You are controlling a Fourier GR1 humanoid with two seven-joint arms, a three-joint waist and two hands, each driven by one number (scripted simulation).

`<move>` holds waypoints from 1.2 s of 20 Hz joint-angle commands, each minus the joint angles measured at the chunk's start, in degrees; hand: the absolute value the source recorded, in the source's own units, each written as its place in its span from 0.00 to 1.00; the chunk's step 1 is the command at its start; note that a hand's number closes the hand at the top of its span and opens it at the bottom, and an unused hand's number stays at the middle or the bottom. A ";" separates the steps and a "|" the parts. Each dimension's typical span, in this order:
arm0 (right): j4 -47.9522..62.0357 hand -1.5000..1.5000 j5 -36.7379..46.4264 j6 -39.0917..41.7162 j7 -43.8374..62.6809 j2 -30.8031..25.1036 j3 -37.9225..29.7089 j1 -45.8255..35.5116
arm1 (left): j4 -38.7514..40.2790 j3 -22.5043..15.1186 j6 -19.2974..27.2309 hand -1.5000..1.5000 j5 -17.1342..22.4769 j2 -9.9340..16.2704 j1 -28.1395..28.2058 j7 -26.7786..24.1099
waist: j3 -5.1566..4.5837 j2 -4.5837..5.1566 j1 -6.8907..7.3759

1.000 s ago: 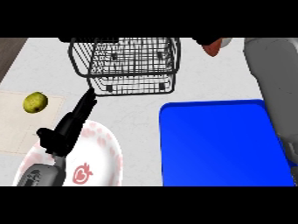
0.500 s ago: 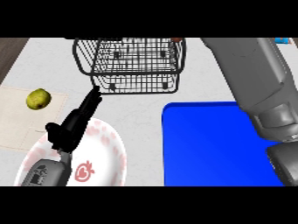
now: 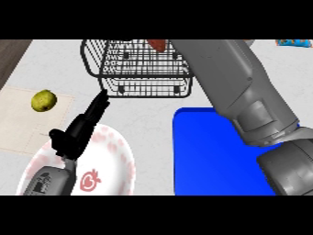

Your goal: Pick the sweet potato from the tray and place it in the tiered basket

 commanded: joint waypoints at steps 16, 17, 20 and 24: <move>13.94 0.00 -15.66 0.02 4.56 2.55 -13.75 -4.75 | 2.65 -0.31 -0.78 0.50 -1.77 -0.54 -0.58 -2.90 | -0.05 0.40 1.30; 14.21 0.00 -16.32 -0.65 4.42 2.55 -14.31 -4.36 | 4.22 1.08 -0.59 0.50 -1.01 -0.44 -2.34 -1.63 | -0.05 0.53 1.04; 13.33 0.00 -18.86 -2.38 4.34 2.55 -16.38 -5.00 | 1.55 0.45 -0.32 0.50 -0.75 -1.19 -1.27 -0.74 | 0.00 -0.05 0.56; 11.33 0.00 -17.10 -11.20 0.56 2.55 -15.03 -3.53 | 2.17 0.41 0.59 0.50 -1.13 -2.02 -1.88 0.62 | 0.00 -0.18 -0.48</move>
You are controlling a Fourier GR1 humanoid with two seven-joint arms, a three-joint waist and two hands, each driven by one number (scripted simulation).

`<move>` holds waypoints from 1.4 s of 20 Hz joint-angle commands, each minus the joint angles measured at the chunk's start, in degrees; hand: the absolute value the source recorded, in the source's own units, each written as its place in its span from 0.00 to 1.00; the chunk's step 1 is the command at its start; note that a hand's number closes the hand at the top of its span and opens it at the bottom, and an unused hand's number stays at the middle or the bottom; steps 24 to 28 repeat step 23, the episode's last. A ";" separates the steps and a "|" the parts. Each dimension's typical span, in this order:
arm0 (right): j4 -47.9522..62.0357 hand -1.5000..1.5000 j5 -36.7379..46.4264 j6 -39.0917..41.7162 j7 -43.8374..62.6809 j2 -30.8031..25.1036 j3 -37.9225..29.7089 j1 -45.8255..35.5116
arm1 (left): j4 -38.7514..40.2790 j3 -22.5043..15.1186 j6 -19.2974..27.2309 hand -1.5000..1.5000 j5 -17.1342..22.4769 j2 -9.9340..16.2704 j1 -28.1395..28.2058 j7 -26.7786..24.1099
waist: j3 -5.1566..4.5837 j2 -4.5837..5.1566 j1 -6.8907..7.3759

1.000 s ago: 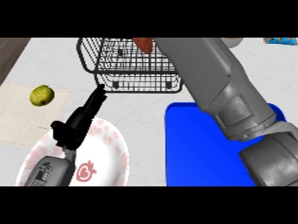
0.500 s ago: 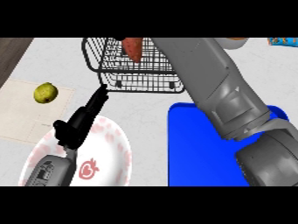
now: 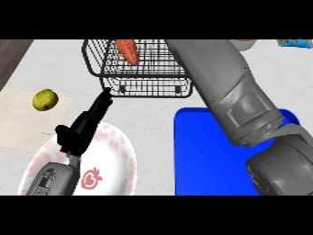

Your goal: Pick the sweet potato from the tray and place it in the tiered basket

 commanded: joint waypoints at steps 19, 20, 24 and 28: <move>-12.42 0.00 -5.34 -8.32 -17.48 -24.19 -7.28 18.42 | -1.85 2.62 -0.27 0.50 0.65 1.60 5.58 -1.64 | 0.14 -1.26 -4.06; -12.36 0.00 -5.05 -4.82 -15.19 -26.78 -6.61 17.63 | -1.02 2.43 1.39 0.50 0.08 0.00 3.17 -0.45 | 0.12 -1.28 -4.37; -12.99 0.00 -6.61 1.52 -17.73 -31.52 -7.63 22.07 | -2.71 3.34 -1.17 0.50 1.94 1.66 5.04 0.12 | 0.13 -1.24 -4.04; -12.99 0.00 -6.61 1.52 -17.73 -31.52 -7.63 22.07 | -2.71 3.34 -1.17 0.50 1.94 1.66 5.04 0.12 | 0.13 -1.24 -4.04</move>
